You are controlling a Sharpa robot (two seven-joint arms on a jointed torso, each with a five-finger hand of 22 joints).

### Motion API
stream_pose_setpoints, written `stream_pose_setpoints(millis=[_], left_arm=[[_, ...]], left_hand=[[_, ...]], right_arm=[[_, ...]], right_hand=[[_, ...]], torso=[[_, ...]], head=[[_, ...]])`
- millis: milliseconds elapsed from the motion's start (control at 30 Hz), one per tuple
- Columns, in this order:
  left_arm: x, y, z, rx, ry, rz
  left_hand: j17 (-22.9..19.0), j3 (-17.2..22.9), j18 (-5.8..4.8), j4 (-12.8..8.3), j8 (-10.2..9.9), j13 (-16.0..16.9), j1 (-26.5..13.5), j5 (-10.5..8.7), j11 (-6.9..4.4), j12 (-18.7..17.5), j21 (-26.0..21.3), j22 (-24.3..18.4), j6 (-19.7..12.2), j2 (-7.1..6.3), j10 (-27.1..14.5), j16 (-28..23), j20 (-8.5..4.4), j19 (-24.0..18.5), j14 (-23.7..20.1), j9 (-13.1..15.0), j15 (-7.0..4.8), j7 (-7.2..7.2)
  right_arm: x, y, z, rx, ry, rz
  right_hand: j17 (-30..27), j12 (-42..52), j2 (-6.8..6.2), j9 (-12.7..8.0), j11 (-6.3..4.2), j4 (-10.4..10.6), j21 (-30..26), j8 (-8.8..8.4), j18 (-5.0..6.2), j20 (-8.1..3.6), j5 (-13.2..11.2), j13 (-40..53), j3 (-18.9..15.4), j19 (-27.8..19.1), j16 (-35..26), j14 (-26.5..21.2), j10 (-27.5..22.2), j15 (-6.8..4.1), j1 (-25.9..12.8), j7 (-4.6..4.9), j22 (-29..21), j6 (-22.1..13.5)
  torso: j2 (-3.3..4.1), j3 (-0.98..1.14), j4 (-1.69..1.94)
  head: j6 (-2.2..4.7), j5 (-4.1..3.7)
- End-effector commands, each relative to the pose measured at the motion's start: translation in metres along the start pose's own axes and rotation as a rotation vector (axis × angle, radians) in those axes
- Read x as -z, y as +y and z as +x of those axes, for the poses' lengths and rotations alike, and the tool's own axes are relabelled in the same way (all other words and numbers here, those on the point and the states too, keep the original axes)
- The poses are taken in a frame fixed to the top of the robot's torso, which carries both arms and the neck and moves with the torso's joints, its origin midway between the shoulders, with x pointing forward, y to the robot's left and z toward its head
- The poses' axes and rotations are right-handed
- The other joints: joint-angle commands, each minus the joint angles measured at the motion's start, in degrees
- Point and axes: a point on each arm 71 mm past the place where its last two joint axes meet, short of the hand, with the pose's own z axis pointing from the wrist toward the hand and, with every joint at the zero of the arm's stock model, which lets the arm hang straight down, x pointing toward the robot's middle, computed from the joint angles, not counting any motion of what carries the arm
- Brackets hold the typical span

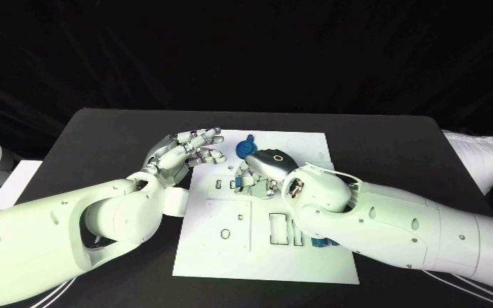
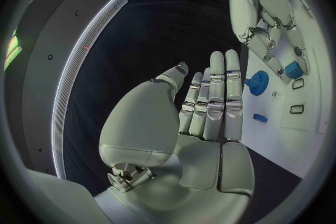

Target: Assemble the parts on the task board

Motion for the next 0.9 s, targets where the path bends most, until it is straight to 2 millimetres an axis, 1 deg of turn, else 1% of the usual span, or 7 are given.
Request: stream_pose_setpoints(millis=[33,267,567,767,833,867,900], left_arm=[[0.000,-0.001,0.003,0.013,0.022,0.006],[0.000,-0.001,0.002,0.015,0.024,0.006],[-0.001,0.000,0.001,0.005,0.023,-0.008],[-0.002,0.003,-0.003,-0.043,0.046,-0.048],[-0.003,0.004,-0.003,-0.067,0.064,-0.066],[-0.003,0.005,-0.003,-0.085,0.073,-0.075],[-0.004,0.006,-0.004,-0.105,0.080,-0.087]], left_hand=[[0.06,0.11,0.51,-0.32,-0.32,-0.07,-0.13,-0.14,0.03,-0.34,0.23,0.06,-0.02,0.16,-0.42,-0.27,0.10,-0.30,-0.36,-0.03,0.15,0.24],[0.57,0.75,0.55,-0.74,-0.19,0.00,-0.22,-0.13,-0.18,-0.16,0.43,0.15,0.39,0.34,-0.09,-0.47,0.06,-0.51,-0.47,0.06,0.06,-0.12],[1.72,1.65,0.67,-1.02,0.20,0.21,-0.99,-0.15,-0.84,0.42,1.20,0.49,1.79,0.38,2.17,-0.15,-0.25,-0.22,0.47,0.24,-0.48,-0.71],[7.05,2.52,0.83,-0.62,1.16,1.71,-3.10,-0.24,-3.79,3.19,6.19,2.99,5.16,-0.18,10.79,6.48,-2.55,5.01,8.15,0.68,-3.25,-3.31],[17.13,2.44,0.72,-0.44,1.09,2.58,-3.80,-0.28,-4.61,4.15,8.80,4.42,5.54,-0.55,12.98,18.05,-3.49,7.24,11.84,0.75,-4.13,-3.90],[27.36,2.32,0.55,-0.39,1.04,3.42,-4.18,-0.28,-5.04,4.86,11.04,5.73,5.82,-0.86,14.16,29.40,-4.12,8.62,13.84,0.84,-4.80,-4.49],[37.17,2.07,0.10,-0.42,0.92,4.58,-4.57,-0.31,-5.59,5.94,14.98,9.38,5.99,-1.27,15.56,40.08,-4.60,10.12,15.01,0.96,-5.34,-4.87]], right_arm=[[0.001,-0.005,0.006,0.022,0.019,0.047],[0.001,-0.003,0.002,0.003,-0.039,0.037],[0.008,0.002,-0.004,-0.034,-0.121,-0.018],[0.021,-0.002,-0.013,-0.116,-0.188,-0.137],[0.025,-0.004,-0.016,-0.147,-0.189,-0.173],[0.027,-0.006,-0.018,-0.166,-0.182,-0.191],[0.030,-0.007,-0.020,-0.183,-0.173,-0.206]], right_hand=[[15.10,-0.86,-0.40,-0.15,0.47,1.11,0.35,-0.07,-0.39,0.55,-1.18,11.42,-0.27,5.99,0.23,6.01,2.54,0.40,-1.12,0.12,15.10,-1.04],[15.10,-2.41,-2.14,-0.19,0.85,4.31,0.35,0.08,-0.39,0.92,-2.86,10.61,-0.29,5.99,0.23,6.01,1.80,0.74,-2.72,0.46,15.10,-2.56],[15.10,-2.29,-3.23,-0.05,0.87,5.98,0.35,0.21,-0.39,0.99,-3.07,10.63,0.04,5.99,0.23,6.01,1.85,0.78,-2.77,0.46,15.10,-2.62],[15.10,-2.54,-3.39,0.11,0.82,6.51,0.35,0.25,-0.39,0.97,-2.04,10.46,0.81,5.99,0.23,6.01,1.71,0.74,-1.40,0.43,15.10,-2.53],[15.10,-2.75,-3.46,0.12,0.83,6.54,0.35,0.24,-0.39,0.97,-1.98,10.36,0.82,5.99,0.23,6.01,1.61,0.75,-1.34,0.44,15.10,-2.57],[15.10,-2.78,-3.46,0.12,0.83,6.54,0.35,0.24,-0.39,0.97,-1.97,10.34,0.82,5.99,0.23,6.01,1.60,0.75,-1.33,0.44,15.10,-2.57],[15.10,-2.74,-3.42,0.15,0.82,6.54,0.35,0.29,-0.39,0.97,-1.92,10.36,0.86,5.99,0.23,6.01,1.60,0.75,-1.19,0.42,15.10,-2.48]], torso=[[0.01,0.01,0.01],[-0.01,0.02,0.00],[-0.02,0.09,-0.01],[-0.16,0.08,-0.24],[-0.18,0.10,-0.20],[-0.26,0.09,-0.16],[-0.31,0.10,-0.15]], head=[[0.00,0.01],[0.11,-0.04],[0.17,0.05],[0.33,0.29],[0.48,0.17],[0.41,0.08],[0.41,0.05]])
